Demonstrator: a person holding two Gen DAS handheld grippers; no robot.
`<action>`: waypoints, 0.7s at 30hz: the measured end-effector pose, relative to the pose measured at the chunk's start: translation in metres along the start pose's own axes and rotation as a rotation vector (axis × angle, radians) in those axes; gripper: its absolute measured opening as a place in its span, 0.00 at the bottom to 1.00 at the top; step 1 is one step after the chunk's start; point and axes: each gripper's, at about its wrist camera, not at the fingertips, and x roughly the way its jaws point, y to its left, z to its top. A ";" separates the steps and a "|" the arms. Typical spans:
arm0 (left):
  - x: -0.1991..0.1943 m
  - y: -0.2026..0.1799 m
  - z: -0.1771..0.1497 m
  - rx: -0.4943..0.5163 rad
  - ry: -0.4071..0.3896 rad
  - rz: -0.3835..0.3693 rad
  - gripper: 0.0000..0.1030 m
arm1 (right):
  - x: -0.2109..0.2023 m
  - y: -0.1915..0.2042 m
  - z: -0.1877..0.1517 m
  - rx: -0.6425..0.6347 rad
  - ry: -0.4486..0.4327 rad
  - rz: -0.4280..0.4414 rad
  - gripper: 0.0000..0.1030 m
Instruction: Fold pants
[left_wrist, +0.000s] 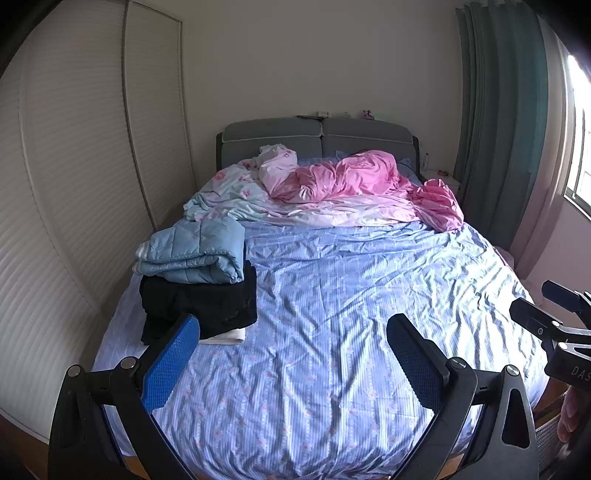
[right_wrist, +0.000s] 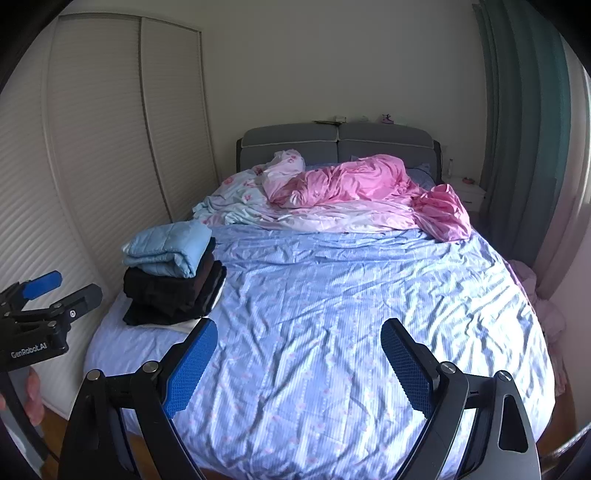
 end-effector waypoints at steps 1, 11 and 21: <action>-0.001 -0.001 0.000 0.001 -0.001 -0.001 1.00 | 0.000 0.000 0.000 0.002 0.000 0.000 0.88; -0.002 -0.006 -0.003 0.001 0.008 -0.005 1.00 | -0.005 -0.006 -0.003 0.012 0.005 -0.008 0.88; -0.003 -0.008 -0.004 0.005 0.009 -0.007 1.00 | -0.005 -0.009 -0.007 0.018 0.009 -0.013 0.88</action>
